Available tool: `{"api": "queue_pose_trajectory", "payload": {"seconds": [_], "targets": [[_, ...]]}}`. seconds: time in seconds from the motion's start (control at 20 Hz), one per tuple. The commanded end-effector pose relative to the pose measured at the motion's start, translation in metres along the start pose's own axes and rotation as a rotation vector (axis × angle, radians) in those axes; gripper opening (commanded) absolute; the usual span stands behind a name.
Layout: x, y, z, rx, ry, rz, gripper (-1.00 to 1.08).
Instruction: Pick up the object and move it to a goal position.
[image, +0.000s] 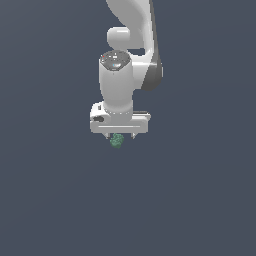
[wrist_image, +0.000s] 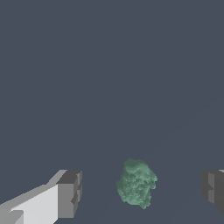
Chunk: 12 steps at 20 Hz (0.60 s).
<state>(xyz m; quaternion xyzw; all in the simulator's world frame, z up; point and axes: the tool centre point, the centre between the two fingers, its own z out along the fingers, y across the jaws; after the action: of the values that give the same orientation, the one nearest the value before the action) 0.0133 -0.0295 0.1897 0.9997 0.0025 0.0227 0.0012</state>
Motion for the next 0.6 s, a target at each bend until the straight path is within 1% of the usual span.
{"api": "queue_pose_trajectory", "payload": {"seconds": [0.0, 0.3, 0.55], "targets": [[-0.001, 0.0, 0.001, 0.0, -0.001, 0.002, 1.0], [-0.011, 0.004, 0.015, 0.002, -0.007, 0.05, 1.0], [-0.03, 0.01, 0.038, 0.003, -0.018, 0.134, 1.0]]}}
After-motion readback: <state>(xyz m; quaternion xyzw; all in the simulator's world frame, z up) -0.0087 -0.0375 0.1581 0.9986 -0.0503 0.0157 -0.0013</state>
